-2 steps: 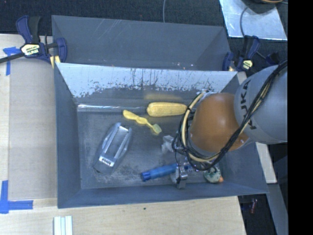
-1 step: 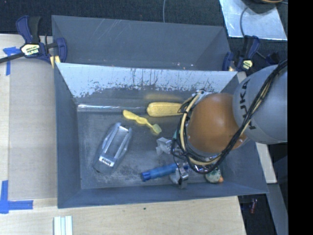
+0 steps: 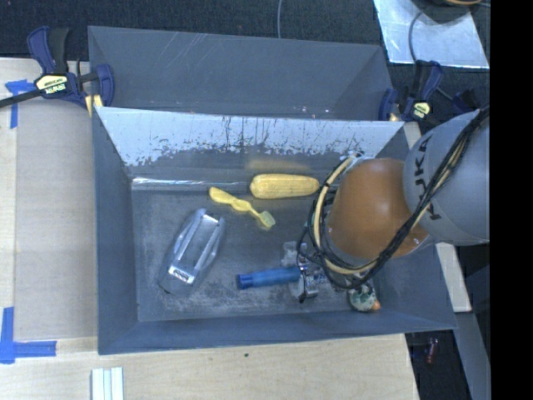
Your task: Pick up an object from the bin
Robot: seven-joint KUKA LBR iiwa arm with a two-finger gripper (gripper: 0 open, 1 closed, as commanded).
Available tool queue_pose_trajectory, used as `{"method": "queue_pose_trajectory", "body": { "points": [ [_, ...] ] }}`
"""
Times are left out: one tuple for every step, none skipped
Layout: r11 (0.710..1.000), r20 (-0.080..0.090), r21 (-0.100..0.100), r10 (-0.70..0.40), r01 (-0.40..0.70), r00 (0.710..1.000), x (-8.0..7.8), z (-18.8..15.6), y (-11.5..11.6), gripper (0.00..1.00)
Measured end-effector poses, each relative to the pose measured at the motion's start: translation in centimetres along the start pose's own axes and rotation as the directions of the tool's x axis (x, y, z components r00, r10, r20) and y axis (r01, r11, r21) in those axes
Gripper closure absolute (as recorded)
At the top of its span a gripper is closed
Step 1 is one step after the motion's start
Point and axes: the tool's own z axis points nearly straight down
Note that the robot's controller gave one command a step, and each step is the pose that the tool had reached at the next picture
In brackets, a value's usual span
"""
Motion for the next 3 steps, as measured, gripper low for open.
{"method": "queue_pose_trajectory", "body": {
  "points": [
    [1.000, 0.000, 0.000, 0.000, 0.000, 1.000, 0.00, 0.00, 0.00, 1.00],
    [1.000, 0.003, 0.001, -0.028, 0.028, 1.000, 0.08, -0.93, 0.19, 1.00],
    [1.000, 0.005, 0.001, -0.006, 0.006, 1.000, -0.39, -0.76, 0.08, 1.00]
  ]
}}
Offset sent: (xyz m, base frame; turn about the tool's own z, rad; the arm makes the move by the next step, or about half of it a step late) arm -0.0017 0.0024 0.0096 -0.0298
